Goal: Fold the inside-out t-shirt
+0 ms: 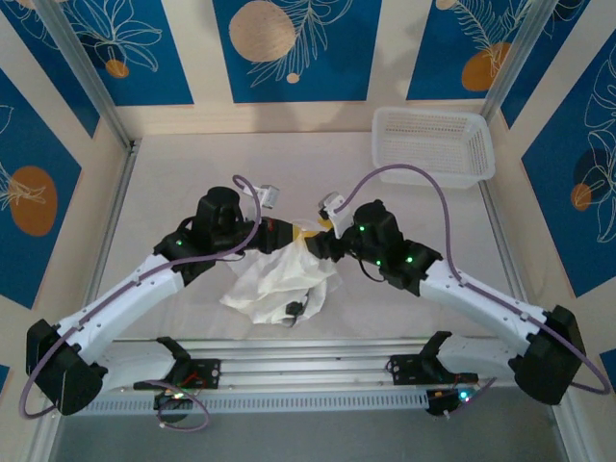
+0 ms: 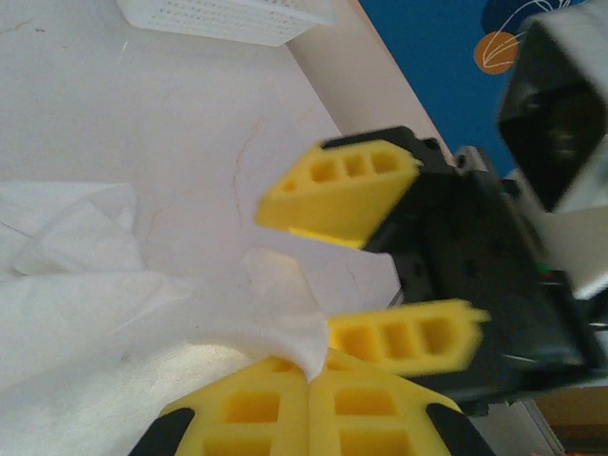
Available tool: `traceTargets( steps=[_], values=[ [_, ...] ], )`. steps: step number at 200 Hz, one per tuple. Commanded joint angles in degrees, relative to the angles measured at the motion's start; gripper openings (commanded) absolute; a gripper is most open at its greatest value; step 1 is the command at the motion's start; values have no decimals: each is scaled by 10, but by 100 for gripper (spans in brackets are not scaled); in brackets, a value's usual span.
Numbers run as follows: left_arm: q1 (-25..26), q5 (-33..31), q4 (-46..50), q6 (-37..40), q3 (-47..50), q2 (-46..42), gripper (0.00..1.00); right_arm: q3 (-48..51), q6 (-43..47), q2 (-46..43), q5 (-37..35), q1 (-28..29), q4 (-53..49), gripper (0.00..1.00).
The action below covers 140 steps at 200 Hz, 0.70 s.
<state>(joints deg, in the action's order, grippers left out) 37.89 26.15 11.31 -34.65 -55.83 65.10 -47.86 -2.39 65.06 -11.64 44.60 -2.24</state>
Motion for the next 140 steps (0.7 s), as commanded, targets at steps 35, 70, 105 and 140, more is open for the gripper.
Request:
traceTargets(
  steps=[35,70,105,140],
  values=[
    [-6,6,0,-3,-2,-11,0,-58,71,77,-44,-23,-15,53],
    [-5,-2,1,0,4,-10,0,-104,-77,104,137,-84,-118,44],
    [-6,3,-2,2,8,-7,0,-97,-143,75,247,-156,-198,40],
    [-8,10,-6,5,0,6,0,-62,-163,60,304,-222,-233,38]
  ],
)
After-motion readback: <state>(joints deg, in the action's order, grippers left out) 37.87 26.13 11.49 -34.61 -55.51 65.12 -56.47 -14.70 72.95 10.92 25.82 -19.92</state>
